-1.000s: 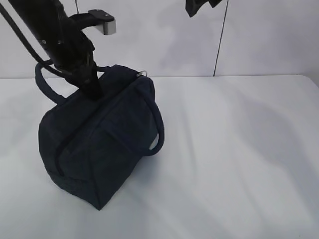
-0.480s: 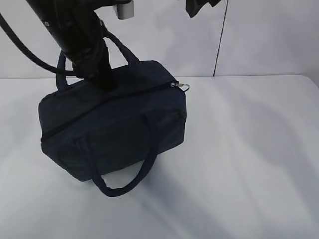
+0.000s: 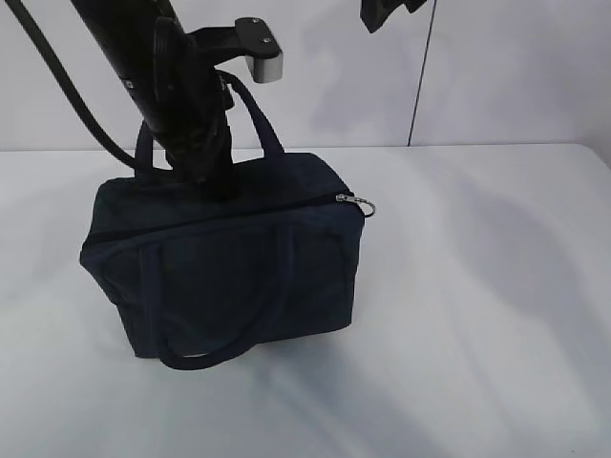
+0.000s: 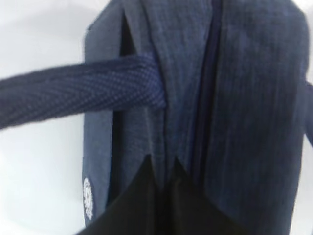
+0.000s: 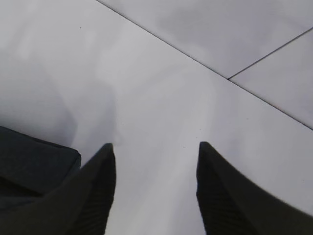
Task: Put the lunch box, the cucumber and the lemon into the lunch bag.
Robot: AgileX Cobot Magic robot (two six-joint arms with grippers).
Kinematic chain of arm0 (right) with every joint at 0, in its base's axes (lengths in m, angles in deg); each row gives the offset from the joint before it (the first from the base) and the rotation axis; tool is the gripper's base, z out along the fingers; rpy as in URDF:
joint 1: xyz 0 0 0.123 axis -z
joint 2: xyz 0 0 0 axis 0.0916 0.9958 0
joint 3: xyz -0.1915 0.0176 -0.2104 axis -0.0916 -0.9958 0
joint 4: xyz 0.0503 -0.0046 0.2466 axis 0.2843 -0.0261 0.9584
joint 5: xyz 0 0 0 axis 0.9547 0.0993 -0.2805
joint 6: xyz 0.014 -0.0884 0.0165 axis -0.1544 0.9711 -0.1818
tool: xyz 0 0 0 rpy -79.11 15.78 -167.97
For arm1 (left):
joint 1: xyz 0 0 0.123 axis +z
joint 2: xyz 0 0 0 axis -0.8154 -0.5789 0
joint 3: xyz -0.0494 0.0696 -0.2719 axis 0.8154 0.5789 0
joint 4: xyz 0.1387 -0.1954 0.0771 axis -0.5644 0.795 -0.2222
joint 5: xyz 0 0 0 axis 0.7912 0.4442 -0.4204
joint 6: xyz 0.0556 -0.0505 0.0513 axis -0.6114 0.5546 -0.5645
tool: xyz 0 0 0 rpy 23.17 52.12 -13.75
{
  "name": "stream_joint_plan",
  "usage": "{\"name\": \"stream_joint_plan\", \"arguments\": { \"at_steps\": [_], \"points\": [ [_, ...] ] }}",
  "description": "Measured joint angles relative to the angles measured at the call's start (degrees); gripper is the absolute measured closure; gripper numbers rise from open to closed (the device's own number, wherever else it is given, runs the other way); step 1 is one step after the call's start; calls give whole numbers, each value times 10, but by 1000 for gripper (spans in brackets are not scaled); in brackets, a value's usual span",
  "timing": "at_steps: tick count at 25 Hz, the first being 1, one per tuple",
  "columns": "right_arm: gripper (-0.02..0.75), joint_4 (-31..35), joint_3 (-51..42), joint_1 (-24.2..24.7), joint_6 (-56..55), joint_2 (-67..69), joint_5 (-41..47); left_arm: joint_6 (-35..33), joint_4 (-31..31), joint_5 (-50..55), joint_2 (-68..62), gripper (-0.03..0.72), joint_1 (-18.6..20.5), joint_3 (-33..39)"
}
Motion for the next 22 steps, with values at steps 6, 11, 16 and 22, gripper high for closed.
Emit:
{"name": "stream_joint_plan", "arguments": {
  "at_steps": [6,11,16,22],
  "points": [
    [408,0,0,6,0,0,0,30,-14,-27,-10,669,8,-1],
    [416,9,0,18,0,2,0,49,-17,-55,-12,385,8,-1],
    [418,64,0,53,0,28,0,54,-19,-57,-12,184,8,-1],
    [419,98,0,62,10,48,0,72,-24,-43,-12,174,9,-24]
  ]
}}
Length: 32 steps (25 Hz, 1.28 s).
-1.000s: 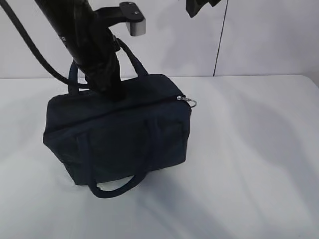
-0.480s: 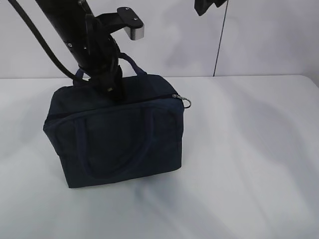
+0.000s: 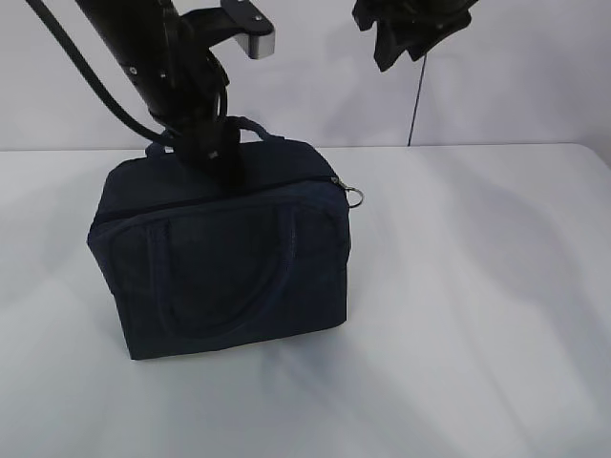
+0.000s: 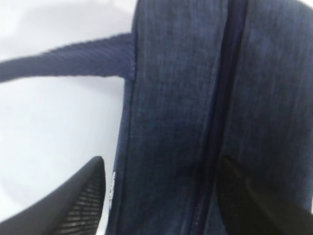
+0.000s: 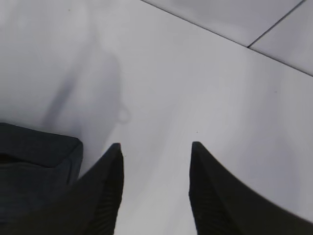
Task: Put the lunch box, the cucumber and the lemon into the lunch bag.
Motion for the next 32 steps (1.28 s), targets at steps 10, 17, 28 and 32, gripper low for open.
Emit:
{"name": "stream_joint_plan", "arguments": {
  "at_steps": [10,17,28,32],
  "points": [
    [423,29,-58,6,46,2,0,86,-26,47,0,221,0,-87],
    [503,69,-58,29,5,2,-1,161,-65,50,1,225,0,-96],
    [508,84,-187,34,7,-119,-3,209,-86,50,1,256,8,-96],
    [508,120,-234,34,52,-169,-3,235,-86,51,1,257,8,-96]
  ]
}}
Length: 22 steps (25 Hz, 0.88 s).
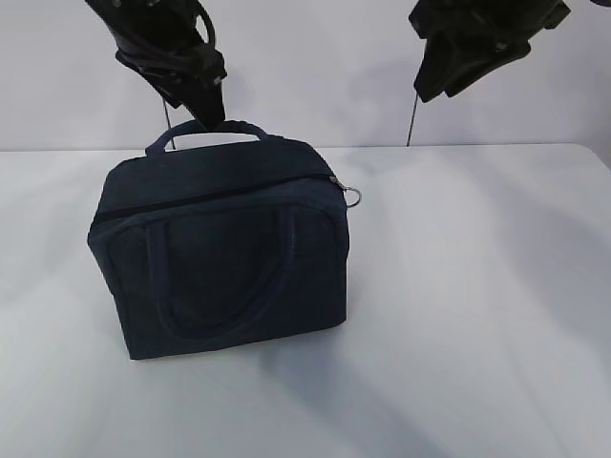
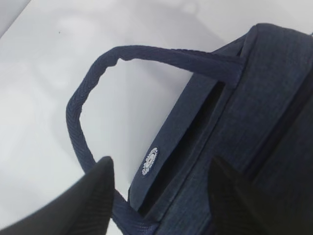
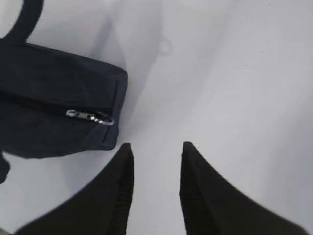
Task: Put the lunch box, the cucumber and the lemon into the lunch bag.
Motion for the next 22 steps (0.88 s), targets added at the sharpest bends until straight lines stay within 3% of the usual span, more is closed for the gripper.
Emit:
{"name": "stream_joint_plan", "arguments": {
  "at_steps": [6,13,18,22],
  "points": [
    [508,99,-105,0,88,-82,-13,41,9,0,0,272,1,0],
    [508,251,-246,3,213,-139,-129,73,38,0,0,277,1,0],
    [508,425,-325,40,286,-141,-205,87,42,0,0,280,1,0],
    [508,473,-333,71,287,-127,-213,91,42,0,0,292,2,0]
  ]
}}
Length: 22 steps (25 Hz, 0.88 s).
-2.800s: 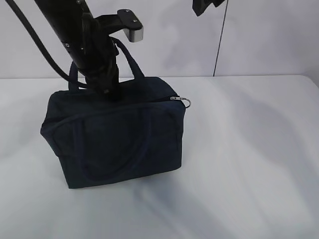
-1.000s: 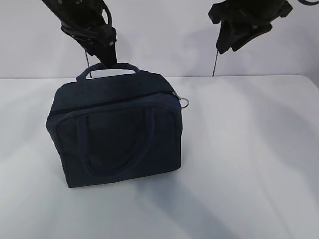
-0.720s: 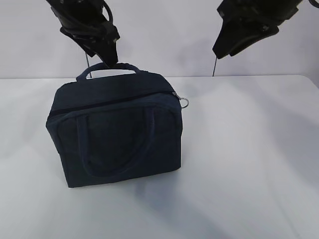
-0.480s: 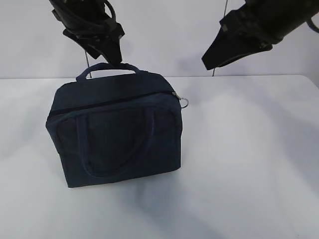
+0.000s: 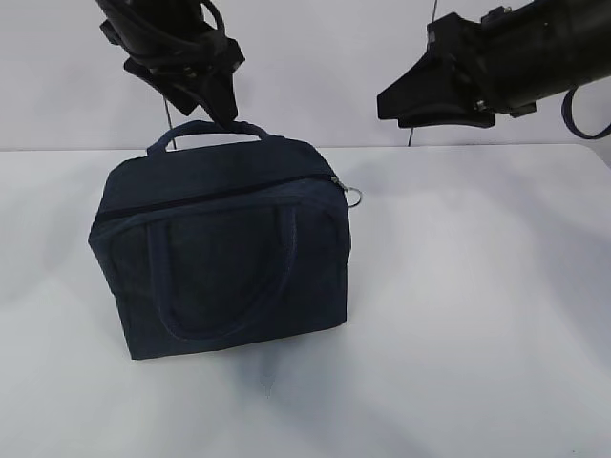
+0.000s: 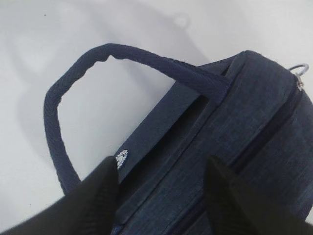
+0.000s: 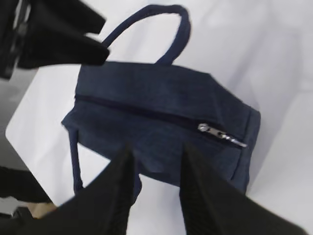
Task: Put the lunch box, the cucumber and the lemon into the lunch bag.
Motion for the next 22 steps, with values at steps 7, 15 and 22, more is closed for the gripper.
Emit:
{"name": "stream_joint_plan", "arguments": {
  "at_steps": [7,15,22],
  "points": [
    [508,11,-1,9,-5,62,-13,2,2,0,0,294,0,0],
    [507,-43,-1,9,25,105,-61,3,2,0,0,297,0,0],
    [505,-48,-1,9,203,105,-61,3,2,0,0,297,0,0]
  ]
}}
